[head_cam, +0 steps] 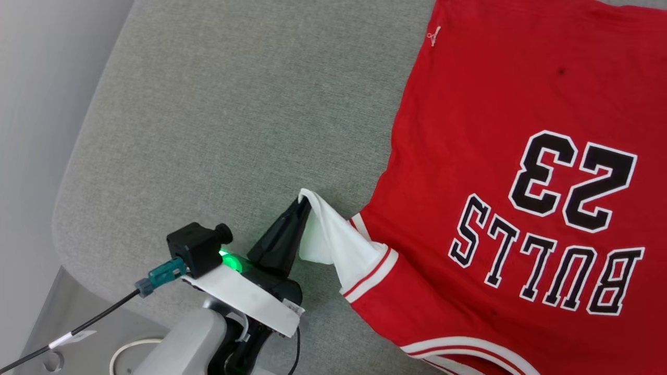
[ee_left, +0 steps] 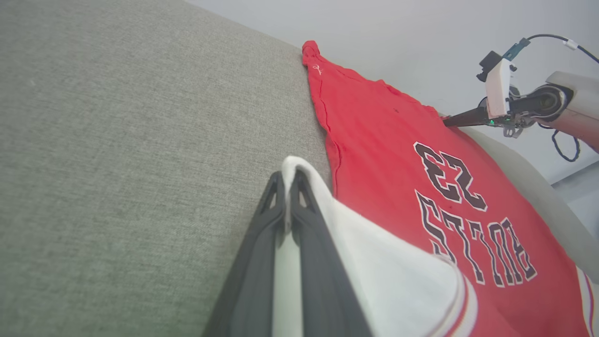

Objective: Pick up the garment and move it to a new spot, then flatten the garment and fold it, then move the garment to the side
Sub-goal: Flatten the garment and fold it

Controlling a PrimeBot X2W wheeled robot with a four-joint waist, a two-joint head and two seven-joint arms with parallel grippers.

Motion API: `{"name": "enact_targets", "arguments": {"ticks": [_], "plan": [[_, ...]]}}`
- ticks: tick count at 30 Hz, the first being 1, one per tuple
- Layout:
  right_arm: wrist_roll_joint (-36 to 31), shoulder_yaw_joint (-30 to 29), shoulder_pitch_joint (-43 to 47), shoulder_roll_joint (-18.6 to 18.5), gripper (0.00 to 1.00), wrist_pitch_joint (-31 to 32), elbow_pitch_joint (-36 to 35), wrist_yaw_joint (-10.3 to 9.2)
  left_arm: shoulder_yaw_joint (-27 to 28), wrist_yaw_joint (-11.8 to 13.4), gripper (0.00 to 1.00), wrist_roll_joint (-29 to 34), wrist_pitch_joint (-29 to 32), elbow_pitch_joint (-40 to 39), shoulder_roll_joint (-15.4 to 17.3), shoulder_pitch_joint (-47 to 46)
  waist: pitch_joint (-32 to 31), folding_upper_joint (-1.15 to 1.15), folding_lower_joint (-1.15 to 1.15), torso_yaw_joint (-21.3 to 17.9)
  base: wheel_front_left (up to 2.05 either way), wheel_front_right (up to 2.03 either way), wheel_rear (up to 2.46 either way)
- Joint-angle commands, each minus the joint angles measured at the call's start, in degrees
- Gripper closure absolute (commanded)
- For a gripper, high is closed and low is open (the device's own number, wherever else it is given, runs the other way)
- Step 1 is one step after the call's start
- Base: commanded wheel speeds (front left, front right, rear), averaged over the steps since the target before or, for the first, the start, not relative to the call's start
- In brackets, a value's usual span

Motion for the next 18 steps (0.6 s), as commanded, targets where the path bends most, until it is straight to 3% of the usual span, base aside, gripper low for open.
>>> {"name": "enact_targets", "arguments": {"ticks": [1, 18], "plan": [[0.3, 1.6, 6.4, 2.4, 1.0, 2.3, 1.6, 0.74, 0.2, 0.0, 1.0, 0.2, -0.1, 0.2, 0.2, -0.4, -0.2, 0.0, 0.01, -0.7, 0.0, 0.0, 0.0], [7.9, 3.0, 10.9, -2.2, 1.0, 3.1, -7.6, 0.36, 5.3, 0.0, 1.0, 1.9, -0.1, 0.7, 0.8, 4.8, -5.8, 0.0, 0.01, -10.3, 0.0, 0.0, 0.0]]}}
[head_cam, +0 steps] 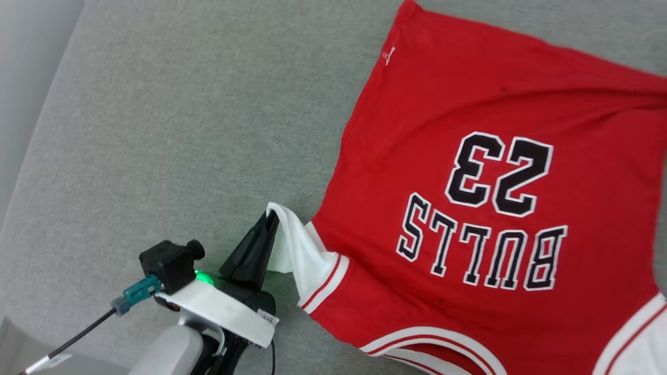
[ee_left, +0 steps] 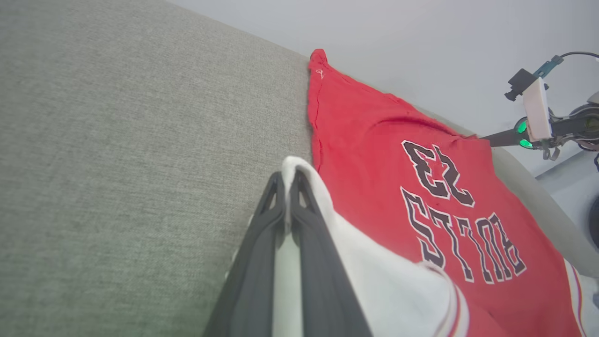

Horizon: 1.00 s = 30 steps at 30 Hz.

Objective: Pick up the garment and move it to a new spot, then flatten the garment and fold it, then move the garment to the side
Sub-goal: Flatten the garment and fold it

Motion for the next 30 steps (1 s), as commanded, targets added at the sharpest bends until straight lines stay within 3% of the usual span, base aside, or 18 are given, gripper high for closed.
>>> {"name": "enact_targets", "arguments": {"ticks": [1, 12, 19, 23, 28, 29, 30], "plan": [[0.9, 0.9, 4.0, -1.7, 1.0, 1.2, -0.9, -0.12, 0.5, 0.0, 1.0, -0.1, -0.1, -0.5, 0.4, 1.3, -2.2, 0.0, 0.0, -2.5, 0.0, 0.0, 0.0], [6.9, -0.5, 20.5, -9.0, 1.0, 4.2, -18.2, -0.12, 5.5, 0.0, 1.0, -0.2, -0.1, -1.2, 0.4, 8.1, -8.2, 0.0, 0.0, -8.5, 0.0, 0.0, 0.0], [8.3, -12.3, 40.2, -12.5, 1.0, 3.9, -30.8, -0.11, 7.2, 0.0, 1.0, 0.2, -0.1, -2.1, -0.5, 11.1, -10.9, 0.0, 0.0, -11.2, 0.0, 0.0, 0.0], [6.1, -23.6, 53.7, -11.4, 1.0, 4.8, -38.0, -0.11, 7.3, 0.0, 1.0, 0.3, -0.1, -2.3, -0.3, 11.9, -11.9, 0.0, 0.0, -12.4, 0.0, 0.0, 0.0], [-0.7, -39.0, 69.2, -3.4, 1.0, 12.0, -50.2, -0.1, 7.5, 0.0, 1.0, -0.1, -0.1, -2.4, -0.1, 12.3, -12.4, 0.0, 0.0, -13.4, 0.0, 0.0, 0.0], [-0.7, -39.0, 69.2, -3.4, 1.0, 12.0, -50.2, -0.1, 7.5, 0.0, 1.0, -0.1, -0.1, -2.4, -0.1, 12.3, -12.4, 0.0, 0.0, -13.4, 0.0, 0.0, 0.0], [-2.7, -41.3, 71.9, -1.1, 1.0, 14.4, -53.1, -0.09, 7.3, 0.0, 1.0, -0.2, -0.1, -2.4, -0.1, 12.2, -12.4, 0.0, 0.0, -13.3, 0.0, 0.0, 0.0]]}}
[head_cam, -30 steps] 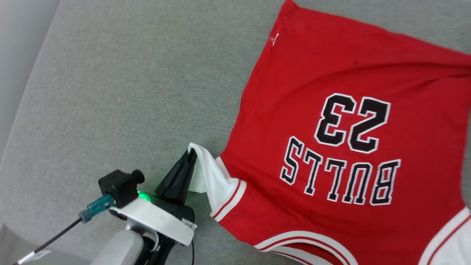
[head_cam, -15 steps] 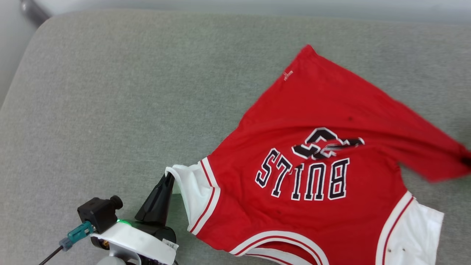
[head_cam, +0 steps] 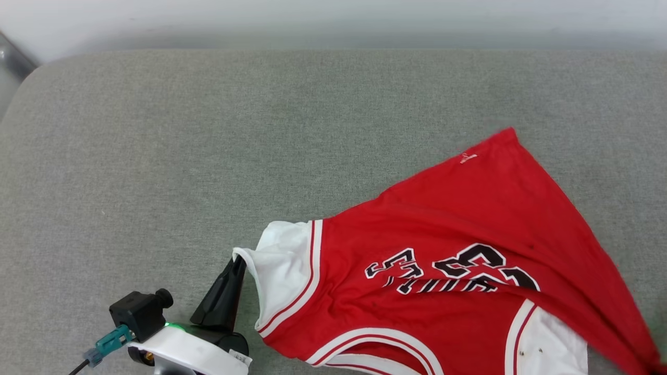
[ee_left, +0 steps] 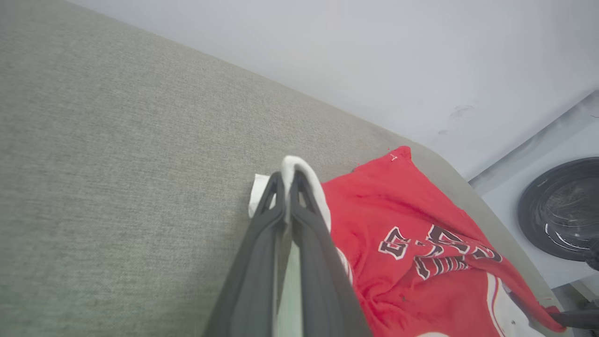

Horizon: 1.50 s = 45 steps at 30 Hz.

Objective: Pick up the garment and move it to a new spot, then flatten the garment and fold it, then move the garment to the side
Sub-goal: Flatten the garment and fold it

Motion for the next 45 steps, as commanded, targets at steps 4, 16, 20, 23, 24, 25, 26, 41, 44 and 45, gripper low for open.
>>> {"name": "enact_targets", "arguments": {"ticks": [4, 16, 20, 23, 24, 25, 26, 41, 44, 45], "plan": [[-7.3, -6.4, 7.9, 10.2, 1.0, 9.1, -10.2, -0.06, -0.3, 0.0, 1.0, -0.4, -0.1, 0.2, 0.0, -0.6, 0.5, 0.0, 0.0, -0.2, 0.0, 0.0, 0.0], [-11.8, -12.4, 4.7, 16.3, 0.0, 13.0, -22.4, -0.05, -1.2, 0.0, 1.0, -0.2, -0.1, 1.1, 0.1, -2.5, 1.5, 0.0, 0.0, -0.9, 0.0, 0.0, 0.0], [-11.5, -16.2, -2.9, 13.5, 0.0, 14.9, -26.7, -0.05, -1.7, 0.0, 1.0, -0.4, -0.1, 0.7, 0.4, -2.7, 1.6, 0.0, 0.0, -0.4, 0.0, 0.0, 0.0], [-11.0, -15.0, -9.7, 11.6, 0.0, 14.5, -23.7, -0.04, -2.5, 0.0, 1.0, -0.7, -0.1, 0.7, 0.8, -3.6, 2.0, 0.0, 0.0, 0.2, 0.0, 0.0, 0.0], [-10.5, -13.9, -12.6, 10.8, 0.0, 13.7, -22.0, -0.04, -2.8, 0.0, 1.0, -0.8, -0.1, 0.8, 0.9, -3.8, 2.2, 0.0, 0.0, 0.4, 0.0, 0.0, 0.0], [-10.1, -12.9, -15.3, 10.5, 0.0, 12.9, -19.9, -0.05, -3.2, 0.0, 1.0, -0.9, -0.1, 0.8, 0.9, -4.2, 2.5, 0.0, 0.0, 0.8, 0.0, 0.0, 0.0], [-10.3, -11.7, -17.7, 10.1, 0.0, 12.0, -17.1, -0.05, -3.4, 0.0, 1.0, -1.0, -0.1, 0.9, 1.0, -4.6, 2.7, 0.0, 0.0, 1.0, 0.0, 0.0, 0.0], [-13.1, 12.2, -41.7, 7.9, 0.0, -4.1, 16.5, -0.05, -8.4, 0.0, 1.0, -1.8, -0.1, 2.1, 0.9, -10.2, 7.7, 0.0, 0.0, 6.1, 0.0, 0.0, 0.0], [-13.4, 15.5, -44.4, 7.9, 0.0, -5.9, 20.2, -0.05, -8.8, 0.0, 1.0, -2.1, -0.1, 2.4, 1.0, -10.5, 8.4, 0.0, 0.0, 6.5, 0.0, 0.0, 0.0], [-13.0, 16.3, -45.0, 8.1, 0.0, -6.2, 21.4, -0.05, -8.9, 0.0, 1.0, -2.2, -0.1, 2.4, 1.1, -10.6, 8.6, 0.0, 0.0, 6.6, 0.0, 0.0, 0.0]]}}
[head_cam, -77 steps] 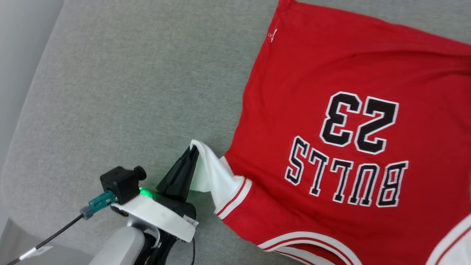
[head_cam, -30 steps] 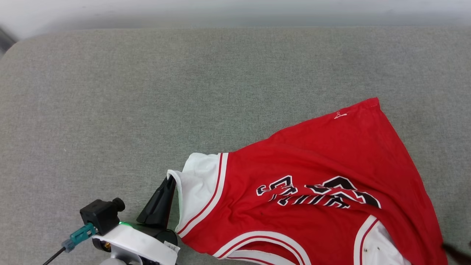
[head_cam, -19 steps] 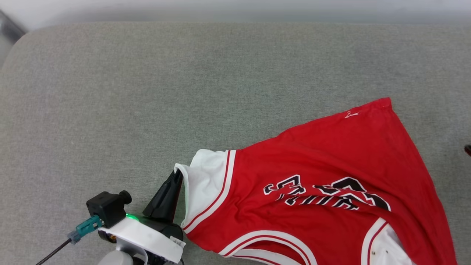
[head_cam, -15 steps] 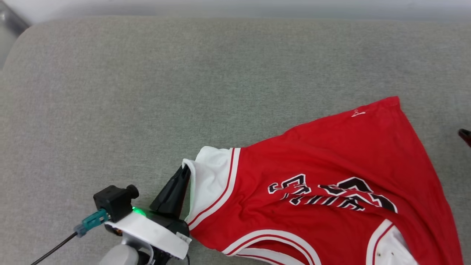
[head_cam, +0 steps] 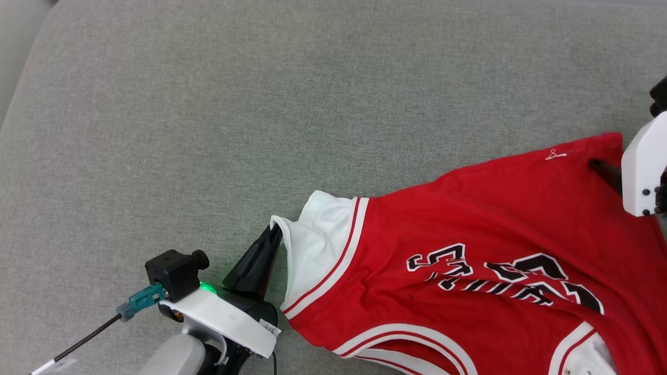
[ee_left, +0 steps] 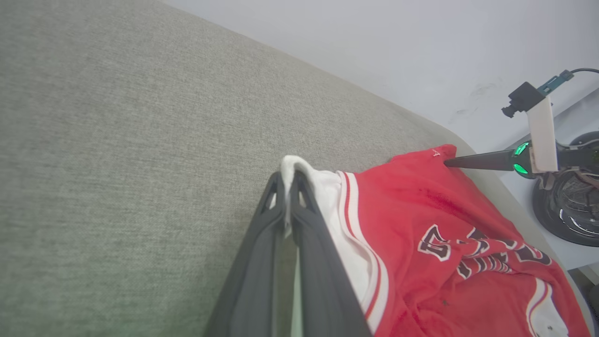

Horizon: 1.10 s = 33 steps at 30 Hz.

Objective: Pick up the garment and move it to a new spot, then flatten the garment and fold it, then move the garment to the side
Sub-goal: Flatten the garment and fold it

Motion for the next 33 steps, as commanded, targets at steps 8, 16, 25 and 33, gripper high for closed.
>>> {"name": "enact_targets", "arguments": {"ticks": [8, 16, 25, 33], "plan": [[2.1, 6.9, -3.1, -0.9, 0.0, -1.7, 8.5, -0.07, -0.1, 0.0, 1.0, -0.3, -0.1, 0.1, 0.0, -1.2, 1.2, 0.0, -0.01, 0.5, 0.0, 0.0, 0.0], [8.1, 15.9, -2.7, -0.6, 1.0, -2.1, 10.4, 0.06, 0.0, 0.0, 1.0, -0.4, -0.1, 0.4, 0.0, -1.4, 1.9, 0.0, -0.01, 0.1, 0.0, 0.0, 0.0], [10.3, 20.3, -4.0, -3.5, 1.0, -9.1, 14.0, -0.08, 0.5, 0.0, 1.0, 0.0, -0.1, 1.6, 0.0, -2.1, 0.6, 0.0, -0.01, -0.2, 0.0, 0.0, 0.0], [13.7, 19.5, -8.1, -3.2, 1.0, -16.1, 16.8, -0.1, 1.2, 0.0, 1.0, 0.2, -0.1, 2.1, 1.4, -3.6, -2.2, 0.0, -0.01, -1.3, 0.0, 0.0, 0.0]]}}
